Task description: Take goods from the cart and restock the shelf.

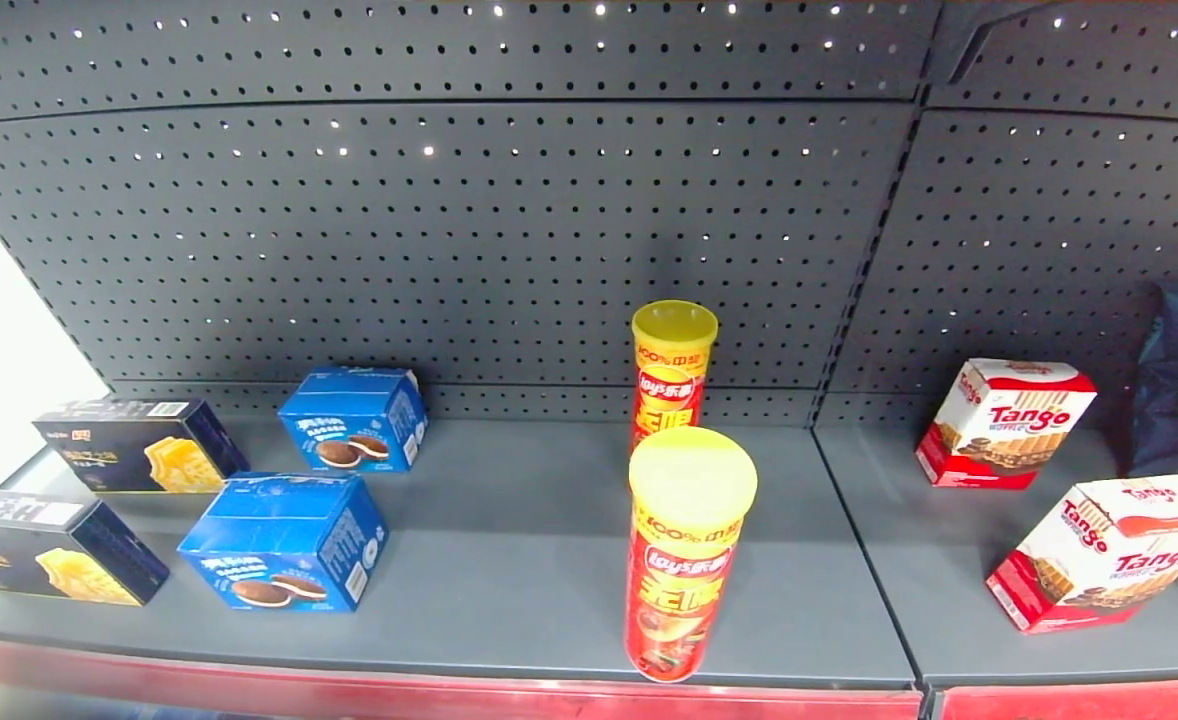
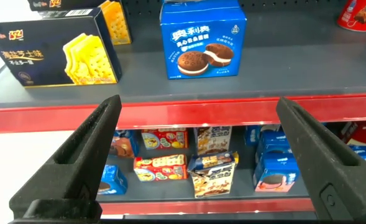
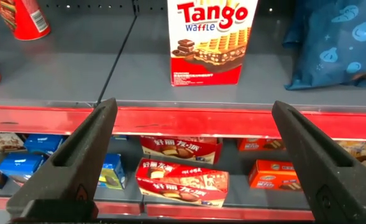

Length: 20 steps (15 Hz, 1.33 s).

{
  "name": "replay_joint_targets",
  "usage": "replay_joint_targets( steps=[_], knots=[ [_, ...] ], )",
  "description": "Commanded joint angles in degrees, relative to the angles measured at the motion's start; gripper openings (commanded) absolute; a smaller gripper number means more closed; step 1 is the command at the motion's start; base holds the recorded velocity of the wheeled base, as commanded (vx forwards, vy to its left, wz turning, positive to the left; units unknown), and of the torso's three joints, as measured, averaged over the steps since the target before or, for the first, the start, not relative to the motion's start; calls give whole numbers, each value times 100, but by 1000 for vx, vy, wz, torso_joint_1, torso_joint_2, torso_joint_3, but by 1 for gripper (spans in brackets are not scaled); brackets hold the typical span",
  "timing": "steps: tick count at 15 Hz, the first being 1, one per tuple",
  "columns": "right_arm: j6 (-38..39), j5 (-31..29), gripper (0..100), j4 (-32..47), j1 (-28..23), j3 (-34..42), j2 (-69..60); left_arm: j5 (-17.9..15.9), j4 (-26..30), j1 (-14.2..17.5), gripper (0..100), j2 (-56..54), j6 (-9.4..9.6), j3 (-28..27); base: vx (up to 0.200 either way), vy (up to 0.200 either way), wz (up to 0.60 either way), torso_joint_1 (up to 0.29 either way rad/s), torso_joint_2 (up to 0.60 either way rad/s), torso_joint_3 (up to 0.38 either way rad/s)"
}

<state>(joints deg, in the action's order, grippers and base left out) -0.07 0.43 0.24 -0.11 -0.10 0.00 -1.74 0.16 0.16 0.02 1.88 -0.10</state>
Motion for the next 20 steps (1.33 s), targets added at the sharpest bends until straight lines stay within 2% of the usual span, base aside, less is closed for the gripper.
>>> replay_joint_targets(
  steps=[1,4,20],
  knots=[
    [-1,1,100,2,2,1,0,-1,2,2,100,-2,6,1,0,0,0,0,0,0],
    [-1,10,100,2,2,1,0,7,2,2,100,-2,-3,1,0,0,-400,3,0,2],
    [-1,1,100,2,2,1,0,7,2,2,100,-2,-12,1,0,0,0,0,0,0]
  ],
)
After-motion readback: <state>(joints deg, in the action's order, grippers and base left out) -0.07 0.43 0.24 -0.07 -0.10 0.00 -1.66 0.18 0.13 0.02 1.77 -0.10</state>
